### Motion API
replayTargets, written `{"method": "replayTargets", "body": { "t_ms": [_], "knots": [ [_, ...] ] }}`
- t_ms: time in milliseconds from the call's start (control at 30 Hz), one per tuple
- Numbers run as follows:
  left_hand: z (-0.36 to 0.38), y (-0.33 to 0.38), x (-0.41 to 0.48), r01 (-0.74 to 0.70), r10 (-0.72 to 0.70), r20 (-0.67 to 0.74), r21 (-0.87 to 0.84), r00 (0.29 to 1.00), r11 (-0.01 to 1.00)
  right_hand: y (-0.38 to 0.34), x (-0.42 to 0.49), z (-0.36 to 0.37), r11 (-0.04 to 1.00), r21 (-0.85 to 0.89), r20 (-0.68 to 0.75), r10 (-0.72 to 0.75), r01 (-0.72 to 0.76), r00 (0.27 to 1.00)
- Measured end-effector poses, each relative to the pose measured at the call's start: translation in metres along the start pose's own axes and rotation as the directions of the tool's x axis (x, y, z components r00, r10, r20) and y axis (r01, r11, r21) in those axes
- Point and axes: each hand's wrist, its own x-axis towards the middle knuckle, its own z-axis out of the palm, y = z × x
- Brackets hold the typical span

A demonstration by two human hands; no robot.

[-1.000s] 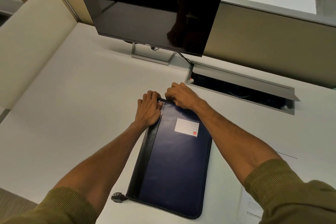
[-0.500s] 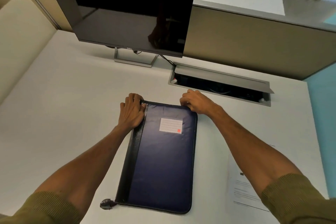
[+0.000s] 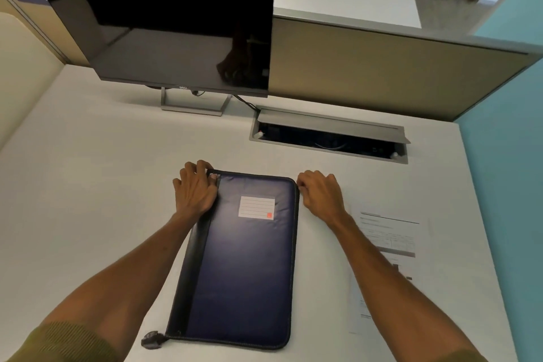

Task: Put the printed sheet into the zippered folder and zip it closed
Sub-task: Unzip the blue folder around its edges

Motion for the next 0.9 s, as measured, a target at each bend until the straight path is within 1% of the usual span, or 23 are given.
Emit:
{"method": "replayTargets", "body": {
  "t_ms": [100,133,167,233,333,367,433,500,600,700,900],
  "knots": [
    [0.002,0.012,-0.007,0.015,-0.014,-0.023,0.033,1.000,0.999,-0.005,-0.020,0.009,0.991,0.095,-0.063,0.100,-0.094,0.993],
    [0.003,0.018,-0.008,-0.006,0.008,-0.033,0.047,0.999,0.999,-0.006,-0.022,0.011,0.986,0.118,-0.070,0.124,-0.115,0.990],
    [0.003,0.025,-0.009,-0.053,0.055,-0.034,0.060,0.998,0.997,-0.007,-0.022,0.012,0.982,0.139,-0.068,0.139,-0.128,0.988],
    [0.003,0.045,-0.008,-0.211,0.211,0.007,0.050,0.978,0.976,-0.009,-0.020,0.012,0.977,0.162,-0.054,0.153,-0.142,0.987],
    [0.007,0.086,-0.006,-0.433,0.431,0.152,-0.026,0.889,0.901,-0.009,-0.018,0.012,0.973,0.172,-0.049,0.167,-0.157,0.985],
    [0.011,0.100,-0.007,-0.477,0.476,0.207,-0.049,0.855,0.878,-0.009,-0.018,0.012,0.973,0.171,-0.051,0.169,-0.158,0.984],
    [0.021,0.125,-0.012,-0.525,0.521,0.292,-0.072,0.802,0.848,-0.008,-0.017,0.012,0.974,0.170,-0.052,0.163,-0.152,0.985],
    [0.030,0.142,-0.017,-0.526,0.513,0.328,-0.057,0.793,0.849,-0.008,-0.016,0.011,0.974,0.174,-0.056,0.154,-0.142,0.987],
    [0.038,0.153,-0.018,-0.481,0.462,0.344,-0.035,0.817,0.876,-0.008,-0.014,0.012,0.972,0.196,-0.061,0.147,-0.133,0.987],
    [0.039,0.154,-0.014,-0.466,0.451,0.359,-0.050,0.817,0.883,-0.007,-0.015,0.015,0.965,0.226,-0.067,0.149,-0.130,0.987],
    [0.036,0.147,-0.001,-0.358,0.368,0.308,-0.092,0.877,0.929,-0.011,-0.024,0.019,0.974,0.208,-0.095,0.117,-0.095,0.989]
  ]
}}
